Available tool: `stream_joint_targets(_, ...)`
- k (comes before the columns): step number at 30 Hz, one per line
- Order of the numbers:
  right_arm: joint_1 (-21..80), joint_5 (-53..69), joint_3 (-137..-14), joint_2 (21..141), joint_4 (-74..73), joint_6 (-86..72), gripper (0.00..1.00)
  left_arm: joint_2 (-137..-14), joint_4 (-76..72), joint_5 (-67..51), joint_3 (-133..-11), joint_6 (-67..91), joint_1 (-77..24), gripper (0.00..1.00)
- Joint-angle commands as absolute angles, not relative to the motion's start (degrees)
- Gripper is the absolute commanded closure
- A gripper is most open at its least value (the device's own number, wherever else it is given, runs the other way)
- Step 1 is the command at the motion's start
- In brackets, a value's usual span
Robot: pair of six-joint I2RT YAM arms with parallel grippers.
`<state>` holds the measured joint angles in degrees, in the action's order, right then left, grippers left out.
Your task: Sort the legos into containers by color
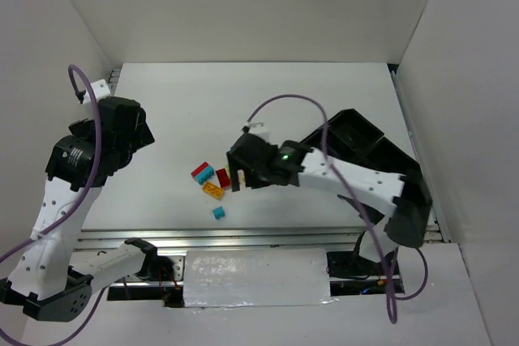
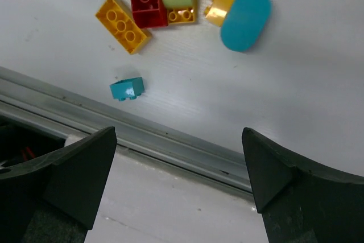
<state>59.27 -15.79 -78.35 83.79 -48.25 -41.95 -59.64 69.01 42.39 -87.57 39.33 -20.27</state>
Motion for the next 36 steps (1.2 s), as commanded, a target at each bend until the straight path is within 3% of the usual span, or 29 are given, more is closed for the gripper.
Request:
stream_joint_targets(1, 63.9, -20.7, -81.8, 92.8, -41.5, -46.2, 0.02, -59.2, 69.8, 39.9, -88.9, 42.2, -19.9, 0.00)
stream_joint_targets(6, 68.6, -19.6, -90.6, 107.3, -42.2, -44.9, 0.08, -58.1, 69.2, 37.3, -86.4, 40.8, -19.7, 0.01)
stream_joint_targets(14, 69.3, -11.3, -87.9, 112.9, -34.0, -41.4, 0.19, -57.1, 67.9, 36.7, -85.1, 37.0, -19.6, 0.01)
stream_joint_targets(24, 69.4, -12.0, -94.8, 123.0, -38.1, -40.4, 0.23, -58.2, 66.6, 35.2, -84.9, 34.3, -19.6, 0.01)
stream_joint_targets(26, 69.4, -12.0, -94.2, 123.3, -37.6, -40.4, 0.31, -58.3, 66.0, 35.0, -84.6, 33.5, -19.6, 0.01)
stream_joint_targets(27, 69.5, -12.1, -94.2, 123.5, -37.7, -40.4, 0.44, -58.4, 65.9, 34.9, -84.6, 33.2, -19.6, 0.00)
stream_joint_targets(29, 69.4, -12.6, -94.5, 123.7, -38.5, -40.7, 0.57, -58.7, 65.5, 35.2, -84.5, 32.4, -19.6, 0.01)
stream_joint_targets(30, 69.4, -12.8, -94.6, 123.6, -38.8, -40.9, 0.70, -59.0, 65.4, 35.2, -84.4, 32.3, -19.6, 0.00)
stream_joint_targets(32, 69.4, -13.0, -94.3, 122.5, -39.3, -41.2, 0.80, -59.0, 65.1, 35.2, -84.4, 31.6, -19.6, 0.01)
stream_joint_targets(34, 69.4, -13.4, -93.9, 120.3, -39.6, -41.6, 0.83, -59.0, 64.9, 35.3, -84.2, 31.6, -19.6, 0.01)
stream_joint_targets(36, 69.3, -13.7, -93.2, 118.5, -39.5, -41.7, 0.95, -58.8, 64.4, 35.3, -83.7, 31.6, -19.6, 0.01)
